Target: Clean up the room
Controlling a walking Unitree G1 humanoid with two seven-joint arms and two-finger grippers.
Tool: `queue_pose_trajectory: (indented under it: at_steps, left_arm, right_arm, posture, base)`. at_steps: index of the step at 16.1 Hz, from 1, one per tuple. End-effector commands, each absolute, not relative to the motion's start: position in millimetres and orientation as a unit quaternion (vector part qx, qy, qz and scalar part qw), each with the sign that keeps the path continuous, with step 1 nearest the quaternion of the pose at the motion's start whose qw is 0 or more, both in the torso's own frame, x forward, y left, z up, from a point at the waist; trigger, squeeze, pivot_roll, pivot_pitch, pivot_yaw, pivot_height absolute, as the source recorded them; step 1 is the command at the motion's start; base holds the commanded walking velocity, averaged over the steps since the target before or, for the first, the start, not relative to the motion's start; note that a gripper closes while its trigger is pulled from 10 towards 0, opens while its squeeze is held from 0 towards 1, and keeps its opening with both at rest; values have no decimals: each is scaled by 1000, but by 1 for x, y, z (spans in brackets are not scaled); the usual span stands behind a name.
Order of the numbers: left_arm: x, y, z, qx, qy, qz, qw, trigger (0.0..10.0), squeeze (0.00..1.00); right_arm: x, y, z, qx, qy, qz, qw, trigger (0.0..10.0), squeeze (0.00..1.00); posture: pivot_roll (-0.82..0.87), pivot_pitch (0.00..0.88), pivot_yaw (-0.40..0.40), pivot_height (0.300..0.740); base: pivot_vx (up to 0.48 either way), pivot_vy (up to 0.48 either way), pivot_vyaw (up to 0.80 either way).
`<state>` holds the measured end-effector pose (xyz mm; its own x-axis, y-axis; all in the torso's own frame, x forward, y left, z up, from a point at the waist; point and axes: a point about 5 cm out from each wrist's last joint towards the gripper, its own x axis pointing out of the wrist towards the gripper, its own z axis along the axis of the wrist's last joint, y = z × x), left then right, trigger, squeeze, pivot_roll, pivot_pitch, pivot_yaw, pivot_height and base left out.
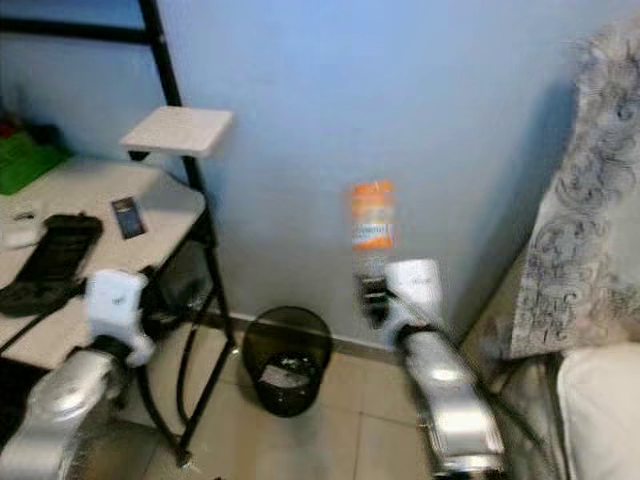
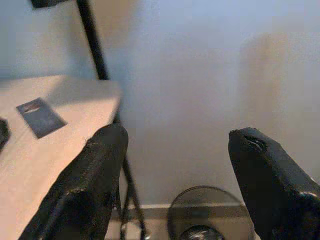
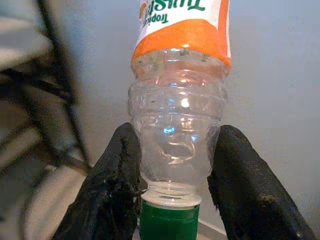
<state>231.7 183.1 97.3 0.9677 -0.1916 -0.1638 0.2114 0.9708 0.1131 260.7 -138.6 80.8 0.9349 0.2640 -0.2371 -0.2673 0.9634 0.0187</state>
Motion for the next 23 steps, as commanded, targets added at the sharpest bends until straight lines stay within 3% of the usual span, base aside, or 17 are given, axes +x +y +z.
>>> queue_pose_trajectory:
  at_steps: [1,10,16,23]
  left_arm:
    - [231,178,98,62,58,-114,990,10000,0]
    - [223,182,87,65,42,-110,991,10000,0]
    - [225,179,86,69,41,-123,989,10000,0]
    - [222,166,84,95,69,-213,970,10000,0]
  right_arm:
    - [261,-149,81,-15,113,128,985,10000,0]
    - [261,-148,74,-23,117,149,982,10000,0]
    - [263,-153,72,-48,130,171,975,10000,0]
    - [269,-171,54,-150,201,210,945,10000,0]
  posture:
    - [10,0,20,740]
    - [17,0,4,740]
    - [12,0,10,740]
    - [7,0,-6,740]
  base:
    - [292,0,0]
    - [298,0,0]
    - [303,0,533]
    - [127,0,0]
